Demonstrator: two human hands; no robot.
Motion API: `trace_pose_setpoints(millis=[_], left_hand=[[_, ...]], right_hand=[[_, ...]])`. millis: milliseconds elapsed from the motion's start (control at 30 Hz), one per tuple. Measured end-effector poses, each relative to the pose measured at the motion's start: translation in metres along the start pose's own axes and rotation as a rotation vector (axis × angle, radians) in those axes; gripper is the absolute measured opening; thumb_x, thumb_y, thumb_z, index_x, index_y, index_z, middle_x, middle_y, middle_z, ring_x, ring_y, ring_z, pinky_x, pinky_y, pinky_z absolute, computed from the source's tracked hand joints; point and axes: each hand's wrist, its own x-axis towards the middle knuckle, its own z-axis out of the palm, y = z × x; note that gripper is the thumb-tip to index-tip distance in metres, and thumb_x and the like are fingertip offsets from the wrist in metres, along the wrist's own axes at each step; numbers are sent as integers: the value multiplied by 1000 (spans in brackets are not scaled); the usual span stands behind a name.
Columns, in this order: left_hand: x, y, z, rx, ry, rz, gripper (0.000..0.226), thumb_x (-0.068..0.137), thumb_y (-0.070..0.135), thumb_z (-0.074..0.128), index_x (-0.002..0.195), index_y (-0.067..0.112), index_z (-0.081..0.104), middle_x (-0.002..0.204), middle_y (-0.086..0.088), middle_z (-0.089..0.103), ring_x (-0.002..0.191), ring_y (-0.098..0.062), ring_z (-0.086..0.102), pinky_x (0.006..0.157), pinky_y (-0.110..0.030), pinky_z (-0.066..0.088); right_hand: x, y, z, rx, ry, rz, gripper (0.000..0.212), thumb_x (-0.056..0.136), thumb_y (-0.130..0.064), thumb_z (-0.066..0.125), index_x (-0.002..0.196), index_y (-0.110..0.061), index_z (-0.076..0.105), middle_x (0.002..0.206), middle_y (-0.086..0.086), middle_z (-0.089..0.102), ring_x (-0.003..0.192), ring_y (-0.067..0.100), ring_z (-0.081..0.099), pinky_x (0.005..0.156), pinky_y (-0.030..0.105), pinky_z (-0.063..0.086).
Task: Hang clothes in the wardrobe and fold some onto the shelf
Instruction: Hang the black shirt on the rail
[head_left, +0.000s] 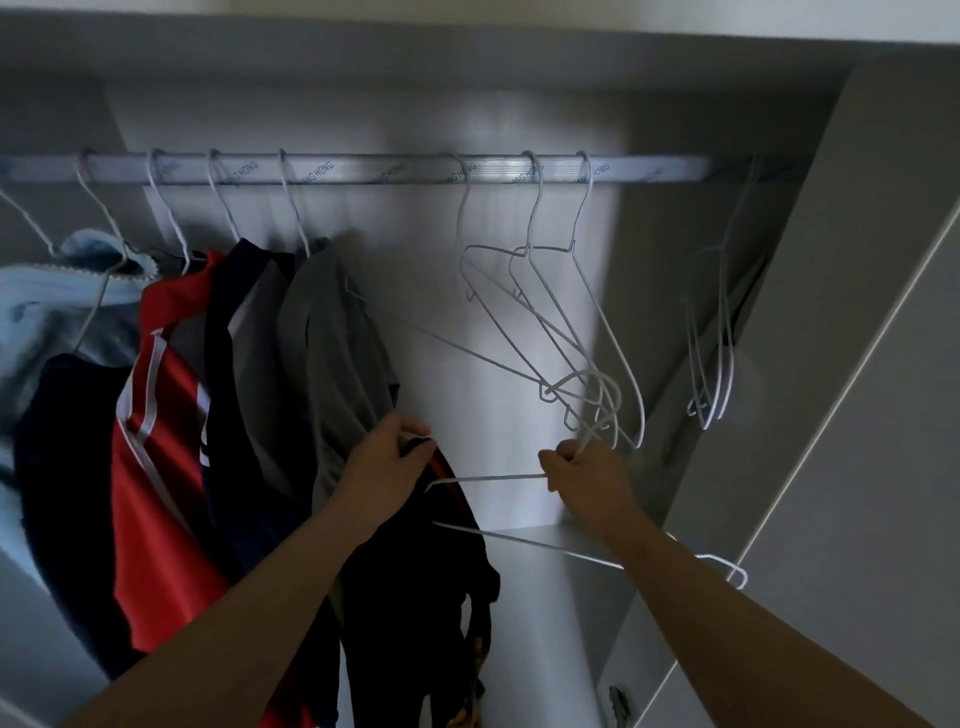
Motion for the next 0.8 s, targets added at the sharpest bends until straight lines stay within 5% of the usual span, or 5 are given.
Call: trace_pose_setpoints(millis=[133, 400, 600, 700, 800], left_hand=[[-2, 2, -8, 186, -33, 123, 6, 90, 8, 57, 92, 12, 60, 88, 5, 59, 83, -7, 53, 66, -2, 35], [-28, 19, 17, -225, -254, -20, 19, 91, 10, 54, 94, 29, 52, 83, 3, 61, 71, -4, 63, 63, -11, 48], [-14, -3, -19, 731, -188, 613, 33, 91, 43, 50, 121, 29, 55, 103, 10, 54, 101, -9, 49, 93, -23, 30], [-17, -10, -24, 682, -331, 526, 38, 90, 51, 46, 123, 31, 52, 116, 9, 52, 102, -9, 52, 90, -23, 40], [-22, -8, -13, 659, -242, 510, 29, 93, 44, 44, 109, 24, 57, 99, 4, 64, 87, -11, 59, 84, -19, 44]], right_hand=[[3, -10, 1, 74, 47, 10, 41, 81, -12, 54, 41, -18, 47, 28, -8, 39, 37, 7, 37, 47, 21, 32], [-20, -14, 41, 166, -42, 77, 51, 93, -40, 51, 48, -15, 50, 30, -14, 43, 35, 0, 43, 47, 13, 31], [-25, -26, 35, 378, 36, 106, 56, 94, -40, 50, 44, -16, 54, 33, -13, 46, 54, 6, 47, 62, 22, 36], [-25, -33, 30, 380, 21, 85, 54, 94, -40, 50, 46, -15, 55, 32, -12, 45, 50, 4, 45, 59, 21, 34], [-27, -43, 31, 275, 57, 1, 49, 92, -41, 52, 51, -15, 58, 38, -12, 49, 52, 7, 49, 62, 23, 39]])
